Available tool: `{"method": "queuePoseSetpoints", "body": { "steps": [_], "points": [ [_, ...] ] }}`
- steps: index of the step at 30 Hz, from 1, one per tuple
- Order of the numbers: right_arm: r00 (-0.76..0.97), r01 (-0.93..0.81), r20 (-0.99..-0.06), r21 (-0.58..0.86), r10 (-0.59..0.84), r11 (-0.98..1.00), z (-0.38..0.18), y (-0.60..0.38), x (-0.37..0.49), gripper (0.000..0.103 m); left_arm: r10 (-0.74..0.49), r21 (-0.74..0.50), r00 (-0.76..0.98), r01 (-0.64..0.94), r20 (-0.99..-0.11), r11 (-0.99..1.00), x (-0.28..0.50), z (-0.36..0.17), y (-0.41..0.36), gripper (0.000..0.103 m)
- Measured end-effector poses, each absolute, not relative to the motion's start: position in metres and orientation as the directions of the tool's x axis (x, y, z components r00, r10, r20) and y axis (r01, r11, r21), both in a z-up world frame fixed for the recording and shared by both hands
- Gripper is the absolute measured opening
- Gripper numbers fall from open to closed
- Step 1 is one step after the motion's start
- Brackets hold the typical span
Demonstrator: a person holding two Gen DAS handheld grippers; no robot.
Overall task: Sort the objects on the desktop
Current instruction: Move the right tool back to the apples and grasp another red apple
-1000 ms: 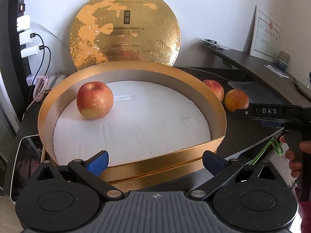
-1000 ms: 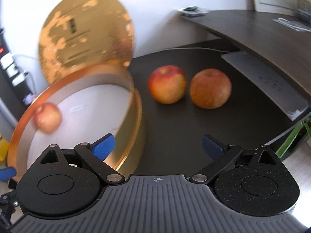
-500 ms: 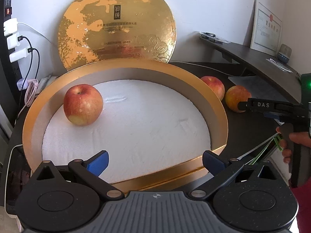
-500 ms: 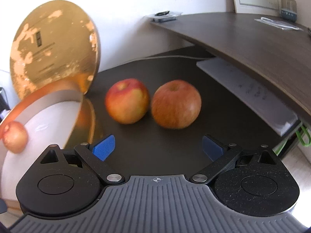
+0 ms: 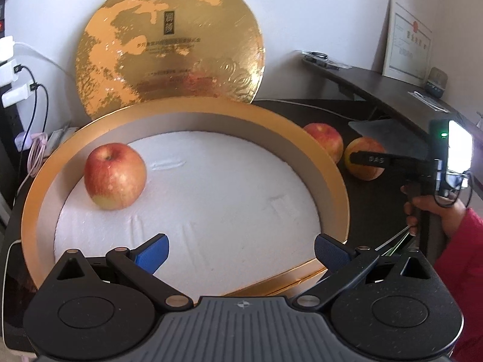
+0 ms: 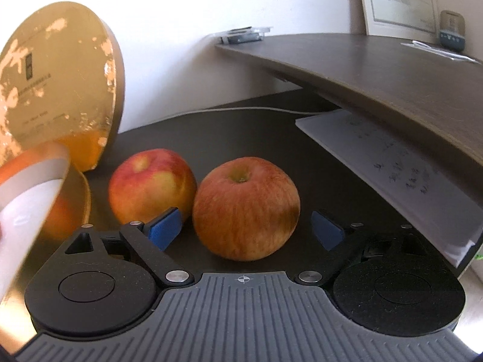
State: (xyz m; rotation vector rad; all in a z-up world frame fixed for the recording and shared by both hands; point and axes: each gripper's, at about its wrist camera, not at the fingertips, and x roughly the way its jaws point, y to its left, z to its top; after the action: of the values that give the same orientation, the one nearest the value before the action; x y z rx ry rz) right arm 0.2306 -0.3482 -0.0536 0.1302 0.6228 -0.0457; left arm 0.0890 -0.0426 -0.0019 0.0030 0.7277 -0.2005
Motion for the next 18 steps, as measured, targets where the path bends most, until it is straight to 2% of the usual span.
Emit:
{"method": "queuePoseSetpoints", "body": {
  "steps": [7,11,18],
  "points": [
    [0.806,0.053,-0.592,0.105,0.019,0.993,-0.063,-0.351,0.245,0.093,-0.186,-0.07,0.721,0.188,-0.667,0.98,0.091,-0.004,-0.046,0.103],
    [0.8,0.045,-0.6,0.089,0.018,0.995,-0.065,-0.349,0.249,0.085,-0.183,-0.073,0.719,0.182,-0.67,0.981,0.09,-0.004,-0.045,0.103],
    [0.784,0.034,-0.62,0.098,0.034,0.995,-0.061,-0.343,0.237,0.084,-0.184,-0.072,0.719,0.183,-0.67,0.98,0.085,-0.003,-0.044,0.103]
  ]
}}
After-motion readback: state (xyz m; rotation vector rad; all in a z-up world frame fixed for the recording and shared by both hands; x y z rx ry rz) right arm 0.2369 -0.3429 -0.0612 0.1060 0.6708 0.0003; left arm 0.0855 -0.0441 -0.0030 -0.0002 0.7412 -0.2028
